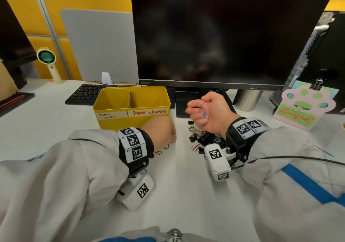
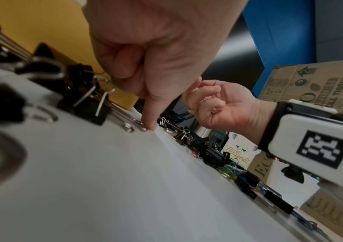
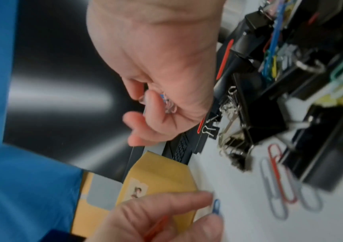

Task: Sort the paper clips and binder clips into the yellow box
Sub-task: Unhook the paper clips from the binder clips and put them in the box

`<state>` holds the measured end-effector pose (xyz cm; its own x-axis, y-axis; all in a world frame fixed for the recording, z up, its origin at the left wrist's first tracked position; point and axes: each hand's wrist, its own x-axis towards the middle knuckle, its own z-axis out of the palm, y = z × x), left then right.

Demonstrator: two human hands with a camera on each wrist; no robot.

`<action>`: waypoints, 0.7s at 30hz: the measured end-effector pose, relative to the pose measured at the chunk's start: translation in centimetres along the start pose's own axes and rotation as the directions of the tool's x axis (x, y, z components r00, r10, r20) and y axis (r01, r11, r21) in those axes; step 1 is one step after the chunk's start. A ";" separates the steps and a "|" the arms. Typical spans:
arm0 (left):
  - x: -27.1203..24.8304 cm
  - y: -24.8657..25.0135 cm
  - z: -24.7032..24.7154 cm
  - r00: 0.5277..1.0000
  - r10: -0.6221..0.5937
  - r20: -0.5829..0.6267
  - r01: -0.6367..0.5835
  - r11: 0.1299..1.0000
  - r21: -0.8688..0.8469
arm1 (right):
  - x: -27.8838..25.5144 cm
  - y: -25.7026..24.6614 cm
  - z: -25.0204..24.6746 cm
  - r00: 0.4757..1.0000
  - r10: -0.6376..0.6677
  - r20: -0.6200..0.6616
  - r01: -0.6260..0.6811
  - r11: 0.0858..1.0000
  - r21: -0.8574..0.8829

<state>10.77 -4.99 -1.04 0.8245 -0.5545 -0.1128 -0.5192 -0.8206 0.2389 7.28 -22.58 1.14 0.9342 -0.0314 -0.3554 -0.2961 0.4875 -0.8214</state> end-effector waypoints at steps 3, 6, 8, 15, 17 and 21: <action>-0.1 0.0 -0.4 1.000 0.000 0.027 0.001 1.000 -0.016 | -0.1 0.2 0.2 0.996 0.056 -0.072 -0.076 0.946 -0.315; 0.1 0.1 -0.3 0.999 -0.025 0.044 0.026 0.999 -0.032 | 0.3 1.0 0.5 0.977 0.063 -0.204 -0.178 0.771 -0.612; 0.0 -0.2 0.0 0.999 -0.017 0.043 0.019 0.999 -0.048 | 0.5 1.7 1.1 0.963 -0.038 -0.266 -0.196 0.579 -0.791; 1.0 0.3 -0.4 0.979 -0.100 0.180 0.111 0.992 -0.056 | -0.8 3.1 3.5 0.989 -0.143 -0.045 -0.050 -0.032 -0.998; 0.9 0.0 -0.2 0.990 -0.100 0.102 0.105 0.993 -0.045 | -1.1 3.6 3.5 0.981 -0.192 -0.007 -0.012 -0.025 -1.000; 0.3 -1.4 0.5 0.992 -0.119 -0.049 0.122 0.991 0.047 | -1.2 4.0 3.6 0.976 -0.217 0.015 0.010 -0.023 -1.000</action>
<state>11.60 -4.07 -1.91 0.8905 -0.4453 -0.0934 -0.4251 -0.8874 0.1782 5.73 -17.47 -0.09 0.9790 -0.1236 -0.1620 -0.1829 -0.8837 -0.4308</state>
